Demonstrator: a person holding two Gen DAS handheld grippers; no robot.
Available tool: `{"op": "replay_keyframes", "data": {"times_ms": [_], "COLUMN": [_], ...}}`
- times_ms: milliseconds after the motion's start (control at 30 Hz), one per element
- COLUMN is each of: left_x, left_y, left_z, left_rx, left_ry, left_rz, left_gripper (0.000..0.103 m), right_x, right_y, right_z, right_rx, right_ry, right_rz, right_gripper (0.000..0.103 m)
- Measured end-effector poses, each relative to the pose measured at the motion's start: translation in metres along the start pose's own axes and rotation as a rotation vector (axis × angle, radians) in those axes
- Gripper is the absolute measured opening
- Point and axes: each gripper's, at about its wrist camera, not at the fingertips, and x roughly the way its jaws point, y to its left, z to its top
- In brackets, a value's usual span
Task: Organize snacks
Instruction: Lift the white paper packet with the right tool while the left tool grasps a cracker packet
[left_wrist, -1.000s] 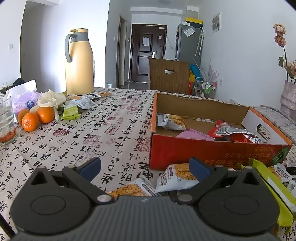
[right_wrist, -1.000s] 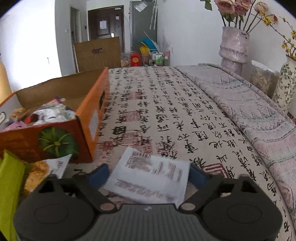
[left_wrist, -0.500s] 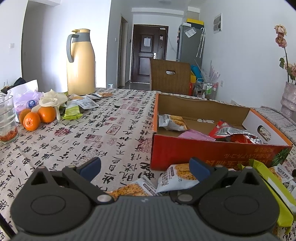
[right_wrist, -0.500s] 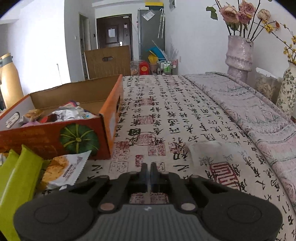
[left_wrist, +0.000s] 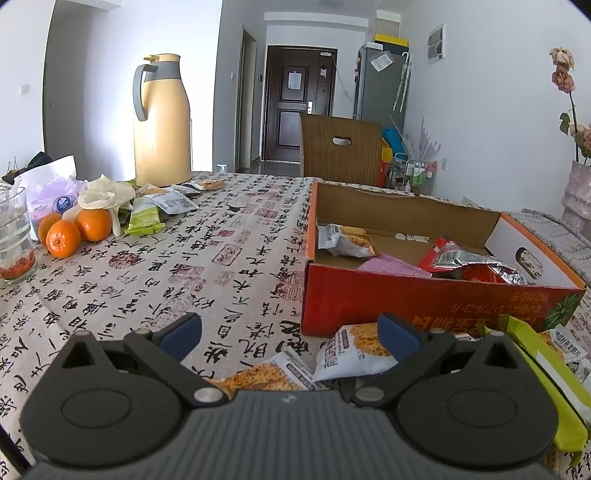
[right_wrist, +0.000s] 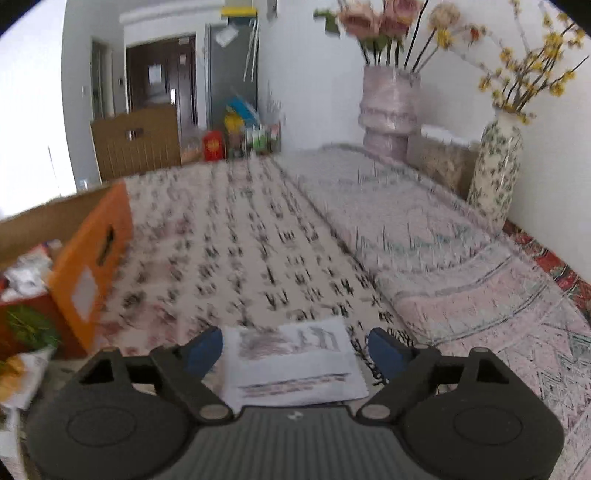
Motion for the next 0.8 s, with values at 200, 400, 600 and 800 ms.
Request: {"op": "replay_keyframes", "data": {"times_ms": [200,400,600,800], "left_x": [0.001,0.003,0.003,0.003], "left_y": [-0.001,-0.001,-0.001,0.001], "left_z": [0.000,0.000,0.000,0.000], "left_rx": [0.002,0.002,0.003,-0.002], "left_ry": [0.006,0.015,0.015,0.016], "left_rz": [0.006,0.002,0.003,0.006], "left_gripper": [0.103,0.103,0.103,0.103], "right_x": [0.014,0.001,-0.008,-0.016], "right_y": [0.005,0.013,0.022,0.026], "right_z": [-0.002,-0.009,-0.016,-0.021], "right_rx": [-0.017,-0.045,-0.099,-0.094], "right_ry": [0.017,-0.023,-0.047,-0.058], "right_rz": [0.056,0.069,0.069,0.073], "right_gripper": [0.080,0.056,0.053,0.050]}}
